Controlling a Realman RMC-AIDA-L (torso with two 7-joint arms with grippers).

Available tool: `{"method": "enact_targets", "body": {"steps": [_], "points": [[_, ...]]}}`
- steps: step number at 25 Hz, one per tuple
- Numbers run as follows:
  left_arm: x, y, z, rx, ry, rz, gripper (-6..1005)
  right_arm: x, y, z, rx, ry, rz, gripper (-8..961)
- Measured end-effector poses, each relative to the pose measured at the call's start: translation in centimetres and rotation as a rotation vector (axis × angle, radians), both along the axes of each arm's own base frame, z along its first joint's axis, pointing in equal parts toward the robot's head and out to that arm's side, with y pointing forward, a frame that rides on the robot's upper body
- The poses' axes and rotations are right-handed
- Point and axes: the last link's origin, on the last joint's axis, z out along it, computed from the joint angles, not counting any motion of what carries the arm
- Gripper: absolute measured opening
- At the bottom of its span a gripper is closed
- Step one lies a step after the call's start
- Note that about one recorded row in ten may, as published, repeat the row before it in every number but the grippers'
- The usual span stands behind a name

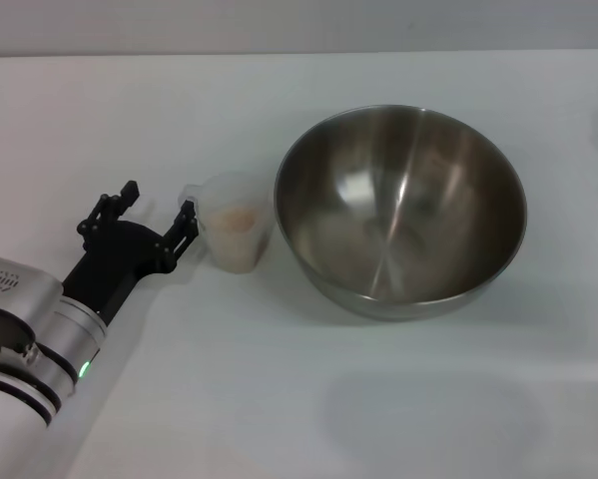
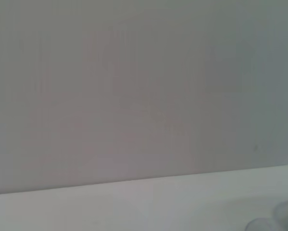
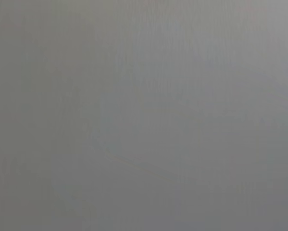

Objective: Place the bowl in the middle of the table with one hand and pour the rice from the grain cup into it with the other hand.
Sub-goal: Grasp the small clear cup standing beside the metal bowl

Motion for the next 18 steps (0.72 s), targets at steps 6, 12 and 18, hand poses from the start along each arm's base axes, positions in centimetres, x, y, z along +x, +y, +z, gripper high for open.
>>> {"method": "enact_targets", "body": {"steps": [6, 12, 18], "points": [[0.49, 0.08, -0.28, -0.008, -0.016, -0.002, 659, -0.11, 0.06, 0.01, 0.001, 0.001, 0.004, 419], [0.72, 0.3, -0.53, -0.022, -0.015, -0.001, 414, -0.31, 0.2, 0.01, 0.001, 0.001, 0.01, 422], [0.94, 0.51, -0.63, -0.028, -0.012, -0.008, 211, -0.4, 0.29, 0.04, 0.002, -0.002, 0.012, 424]]}}
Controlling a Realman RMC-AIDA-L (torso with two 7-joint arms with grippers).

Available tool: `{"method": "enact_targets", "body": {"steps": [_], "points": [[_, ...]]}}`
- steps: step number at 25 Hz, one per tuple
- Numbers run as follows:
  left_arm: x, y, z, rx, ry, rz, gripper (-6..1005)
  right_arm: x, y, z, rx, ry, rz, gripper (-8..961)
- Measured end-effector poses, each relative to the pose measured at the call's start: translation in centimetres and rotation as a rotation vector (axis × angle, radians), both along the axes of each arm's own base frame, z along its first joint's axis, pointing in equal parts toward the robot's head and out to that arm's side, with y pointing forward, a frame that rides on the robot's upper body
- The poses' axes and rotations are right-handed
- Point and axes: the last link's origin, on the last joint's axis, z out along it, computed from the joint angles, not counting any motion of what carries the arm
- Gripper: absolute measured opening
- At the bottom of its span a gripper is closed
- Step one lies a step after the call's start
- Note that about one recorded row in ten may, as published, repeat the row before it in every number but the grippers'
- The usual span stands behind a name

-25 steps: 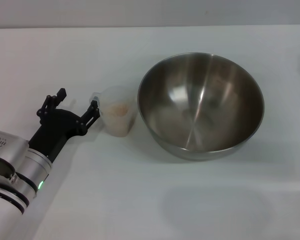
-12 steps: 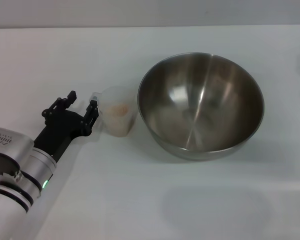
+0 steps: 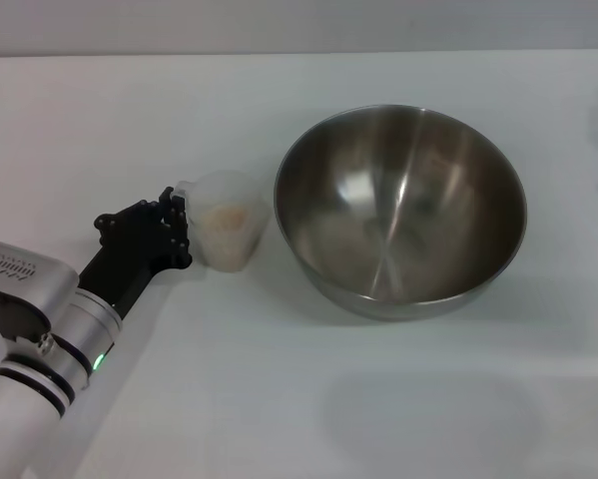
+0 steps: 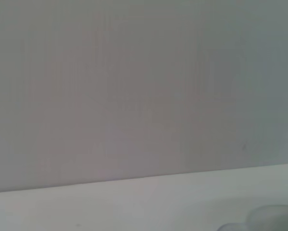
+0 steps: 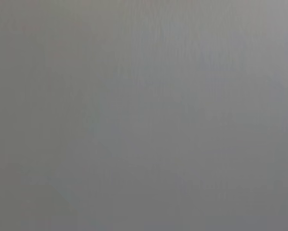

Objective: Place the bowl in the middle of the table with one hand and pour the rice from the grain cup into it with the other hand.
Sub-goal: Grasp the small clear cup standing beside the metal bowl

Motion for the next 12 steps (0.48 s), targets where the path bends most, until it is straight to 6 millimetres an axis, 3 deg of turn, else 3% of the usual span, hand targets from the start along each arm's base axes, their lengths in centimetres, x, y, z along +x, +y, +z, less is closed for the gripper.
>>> {"method": "enact_targets", "body": {"steps": [7, 12], "points": [[0.4, 0.4, 0.1, 0.008, -0.007, -0.014, 44, -0.1, 0.1, 0.0, 0.002, -0.003, 0.002, 427], [1.0, 1.0, 0.5, 0.033, -0.009, -0.035, 32, -0.1, 0.2, 0.0, 0.001, -0.002, -0.003, 430]]}}
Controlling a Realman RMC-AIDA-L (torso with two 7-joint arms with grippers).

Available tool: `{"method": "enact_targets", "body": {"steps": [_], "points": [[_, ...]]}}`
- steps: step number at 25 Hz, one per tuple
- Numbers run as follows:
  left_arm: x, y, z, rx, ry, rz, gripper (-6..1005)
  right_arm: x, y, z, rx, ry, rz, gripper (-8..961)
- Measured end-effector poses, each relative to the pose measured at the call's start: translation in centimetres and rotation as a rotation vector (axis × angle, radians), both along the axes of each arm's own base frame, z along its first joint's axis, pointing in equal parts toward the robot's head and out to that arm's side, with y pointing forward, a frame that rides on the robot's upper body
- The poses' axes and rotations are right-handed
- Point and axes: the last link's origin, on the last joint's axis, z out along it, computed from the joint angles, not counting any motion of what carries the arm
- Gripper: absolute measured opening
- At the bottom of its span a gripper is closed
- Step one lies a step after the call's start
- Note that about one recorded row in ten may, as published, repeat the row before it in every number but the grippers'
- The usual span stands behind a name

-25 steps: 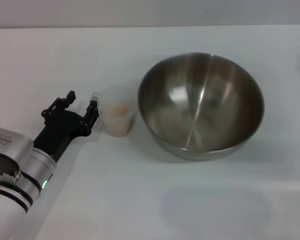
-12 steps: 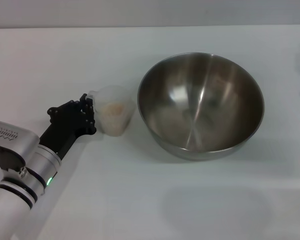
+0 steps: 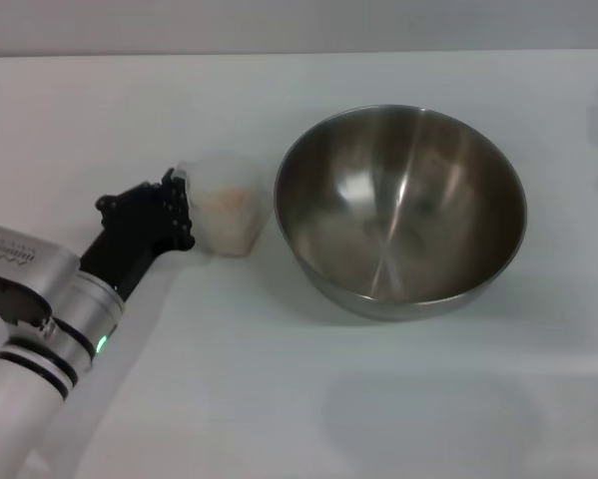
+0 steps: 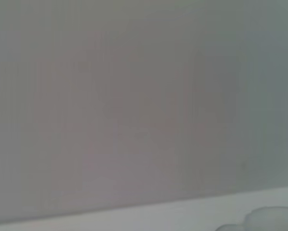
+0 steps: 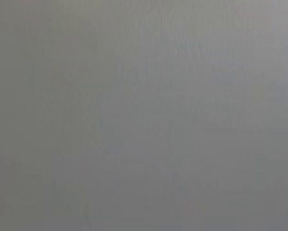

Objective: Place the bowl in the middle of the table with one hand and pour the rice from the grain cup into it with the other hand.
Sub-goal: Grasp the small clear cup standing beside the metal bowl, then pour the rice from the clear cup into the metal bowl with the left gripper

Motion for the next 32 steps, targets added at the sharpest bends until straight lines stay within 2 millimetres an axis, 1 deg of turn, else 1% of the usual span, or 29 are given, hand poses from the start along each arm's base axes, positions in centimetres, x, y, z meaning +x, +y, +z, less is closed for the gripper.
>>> {"method": "enact_targets", "body": {"steps": [3, 5, 7, 10, 12, 13, 14, 15, 16, 17, 20, 21, 22, 25, 26, 27, 28, 30, 32], "points": [[0.7, 0.8, 0.7, 0.046, 0.005, -0.034, 27, 0.0, 0.0, 0.0, -0.001, 0.0, -0.001, 431], [1.5, 1.6, 1.4, 0.108, 0.055, -0.081, 26, 0.0, 0.1, 0.0, -0.001, 0.002, -0.002, 432], [3.0, 2.4, 2.3, 0.213, 0.171, -0.188, 26, 0.0, 0.1, 0.0, 0.001, 0.003, 0.001, 433], [4.5, 2.8, 3.0, 0.315, 0.297, -0.298, 26, -0.2, 0.1, 0.1, 0.004, 0.003, 0.006, 434], [6.2, 2.9, 3.2, 0.416, 0.458, -0.431, 26, -0.3, 0.3, 0.3, 0.011, 0.004, 0.008, 435], [6.2, 2.9, 3.2, 0.416, 0.458, -0.431, 26, -0.3, 0.3, 0.3, 0.011, 0.004, 0.008, 435], [6.7, 2.7, 3.0, 0.436, 0.51, -0.481, 26, -0.2, 0.3, 0.4, 0.017, 0.005, 0.006, 435], [7.9, 2.4, 2.5, 0.474, 0.621, -0.586, 26, -0.1, 0.4, 0.7, 0.028, 0.01, -0.002, 436], [7.9, 2.4, 2.5, 0.474, 0.621, -0.586, 27, -0.1, 0.4, 0.7, 0.028, 0.01, -0.002, 436], [8.7, 2.1, 1.8, 0.503, 0.728, -0.668, 27, 0.0, 0.5, 0.8, 0.031, 0.012, -0.007, 437], [8.9, 2.0, 1.5, 0.513, 0.772, -0.698, 27, 0.0, 0.5, 0.8, 0.032, 0.012, -0.007, 438], [9.7, 1.7, 0.8, 0.544, 0.889, -0.773, 27, 0.0, 0.5, 0.8, 0.031, 0.012, -0.007, 438], [9.7, 1.7, 0.8, 0.544, 0.889, -0.773, 27, 0.0, 0.5, 0.8, 0.031, 0.012, -0.007, 439], [10.5, 1.4, 0.0, 0.587, 1.009, -0.848, 27, 0.0, 0.5, 0.8, 0.031, 0.01, -0.007, 440], [10.9, 1.1, -0.3, 0.626, 1.086, -0.897, 27, 0.0, 0.5, 0.9, 0.031, 0.009, -0.008, 441], [10.9, 1.1, -0.3, 0.626, 1.086, -0.897, 27, 0.0, 0.5, 0.9, 0.031, 0.009, -0.008, 441], [11.3, 0.8, -0.7, 0.664, 1.156, -0.945, 27, 0.0, 0.5, 0.9, 0.031, 0.008, -0.008, 441], [11.4, 0.6, -0.8, 0.681, 1.187, -0.966, 26, 0.0, 0.6, 0.9, 0.031, 0.007, -0.007, 442], [11.6, 0.3, -1.2, 0.718, 1.256, -1.013, 25, 0.0, 0.6, 0.9, 0.03, 0.007, -0.007, 443]]}}
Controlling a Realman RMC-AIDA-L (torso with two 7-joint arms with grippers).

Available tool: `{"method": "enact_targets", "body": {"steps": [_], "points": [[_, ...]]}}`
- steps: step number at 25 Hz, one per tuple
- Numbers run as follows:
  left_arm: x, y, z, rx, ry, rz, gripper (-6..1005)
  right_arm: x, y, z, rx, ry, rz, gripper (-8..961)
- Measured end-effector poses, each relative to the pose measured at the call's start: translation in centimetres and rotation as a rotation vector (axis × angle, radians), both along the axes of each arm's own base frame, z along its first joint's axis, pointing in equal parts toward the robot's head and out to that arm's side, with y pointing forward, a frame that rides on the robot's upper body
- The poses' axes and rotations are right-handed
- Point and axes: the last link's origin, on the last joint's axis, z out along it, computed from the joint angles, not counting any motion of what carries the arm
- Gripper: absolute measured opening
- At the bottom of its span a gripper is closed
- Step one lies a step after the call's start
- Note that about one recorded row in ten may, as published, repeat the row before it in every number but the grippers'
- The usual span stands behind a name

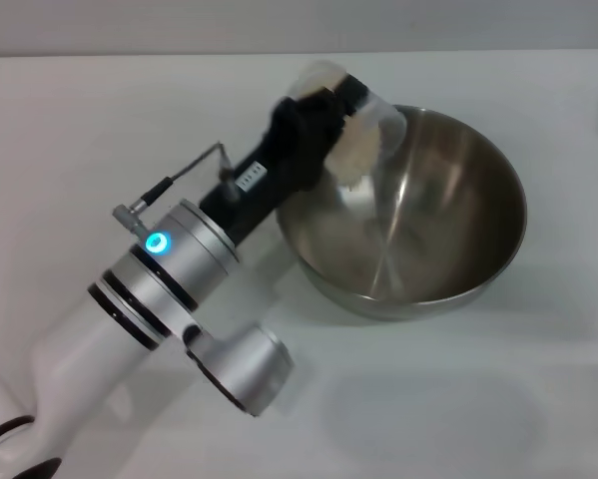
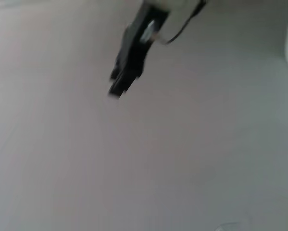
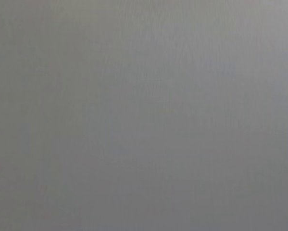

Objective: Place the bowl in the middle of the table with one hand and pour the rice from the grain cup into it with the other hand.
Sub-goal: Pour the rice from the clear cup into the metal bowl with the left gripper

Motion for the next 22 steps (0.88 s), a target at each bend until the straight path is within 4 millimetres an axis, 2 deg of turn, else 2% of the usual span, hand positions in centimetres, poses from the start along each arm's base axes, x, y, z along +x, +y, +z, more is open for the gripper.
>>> {"method": "enact_targets", "body": {"steps": [1, 6, 16, 22], "points": [[0.12, -0.32, -0.36, 0.048, 0.073, -0.051, 24, 0.01, 0.01, 0.0, -0.001, -0.001, -0.001, 444], [0.12, -0.7, -0.87, 0.117, 0.178, -0.116, 24, 0.05, 0.05, -0.01, -0.003, -0.004, -0.002, 446], [0.33, -0.85, -1.0, 0.245, 0.298, -0.194, 25, 0.08, 0.11, -0.06, -0.005, -0.009, -0.004, 450], [0.12, -0.92, -1.31, 0.254, 0.337, -0.206, 25, 0.14, 0.04, 0.0, -0.003, -0.011, -0.003, 452]]}}
